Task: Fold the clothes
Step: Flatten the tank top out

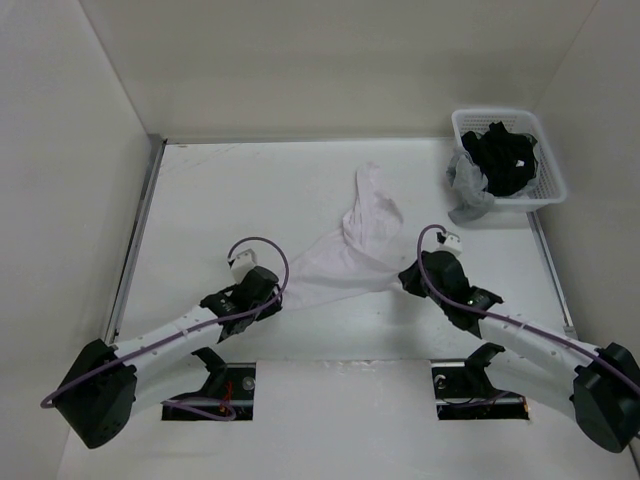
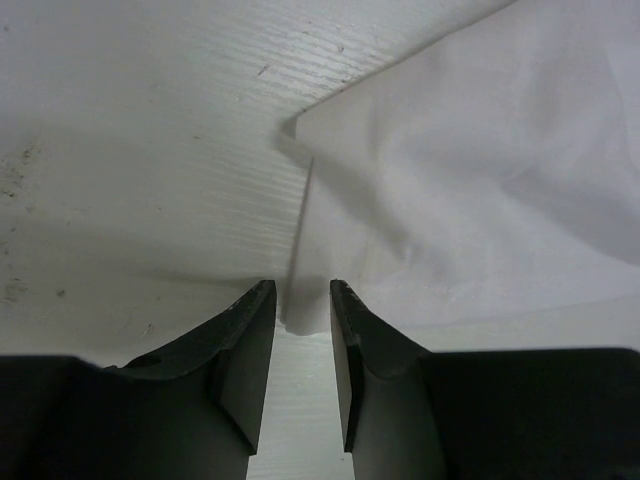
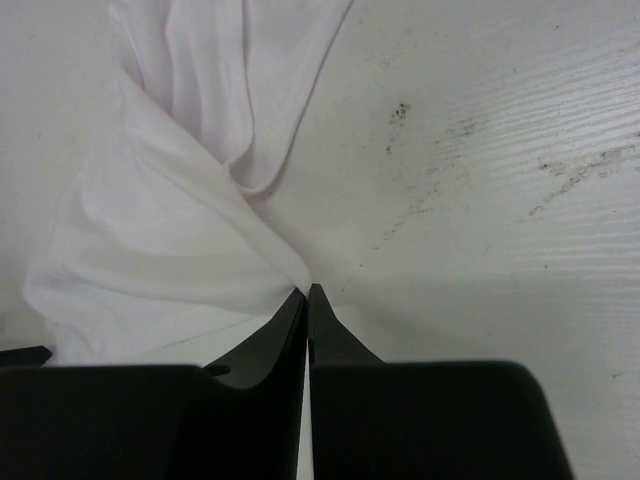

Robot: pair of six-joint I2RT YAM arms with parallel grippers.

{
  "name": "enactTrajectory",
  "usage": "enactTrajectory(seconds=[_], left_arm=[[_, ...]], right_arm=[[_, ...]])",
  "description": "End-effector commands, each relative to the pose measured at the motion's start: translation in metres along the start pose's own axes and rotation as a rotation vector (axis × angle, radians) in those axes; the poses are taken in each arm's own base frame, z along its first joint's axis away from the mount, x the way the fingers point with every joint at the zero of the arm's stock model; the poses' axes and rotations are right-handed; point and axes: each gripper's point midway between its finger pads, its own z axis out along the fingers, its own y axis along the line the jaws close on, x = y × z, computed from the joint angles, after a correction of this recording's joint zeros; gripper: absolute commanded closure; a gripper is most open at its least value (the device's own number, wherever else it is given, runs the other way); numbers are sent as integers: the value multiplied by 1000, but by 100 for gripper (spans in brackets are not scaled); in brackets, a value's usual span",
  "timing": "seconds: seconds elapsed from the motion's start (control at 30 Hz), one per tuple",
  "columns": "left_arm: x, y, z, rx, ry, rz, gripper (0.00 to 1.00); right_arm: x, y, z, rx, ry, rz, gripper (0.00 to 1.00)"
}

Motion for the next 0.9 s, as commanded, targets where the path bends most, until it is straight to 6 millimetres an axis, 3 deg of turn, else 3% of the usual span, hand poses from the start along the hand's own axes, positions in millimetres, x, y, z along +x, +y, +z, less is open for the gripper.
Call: enactTrajectory(seconds=[0.0,0.2,0.3,0.37,0.5,0.57,0.67,0.87], left_arm=[[8,-2,2,-9,29,14,75],[5,-3,-3,7,23,20,91],[-8,-16,-11,56,-10,12,97],[-25,-32,-21,107,-54,12,99],[-97,-87,-67,275,-255,8,100],[-138,-110,-98,350,-381,6,100],[-197,-135,-151,445,-568,-14,100],[-273,-165,-269,662,-832,-114,100]], right_arm=[[-11,11,-2,-55,-46,10,95],[-13,11,-5,-57,-57,12,95],[-17,14,-8,-67,-68,12,95],[-23,18,-12,-76,-82,15,95],[-46,42,-32,-136,-126,-4,97],[-67,58,-53,-161,-169,-26,98],[-109,92,-99,-228,-266,-61,99],[-199,164,-215,-388,-470,-110,100]])
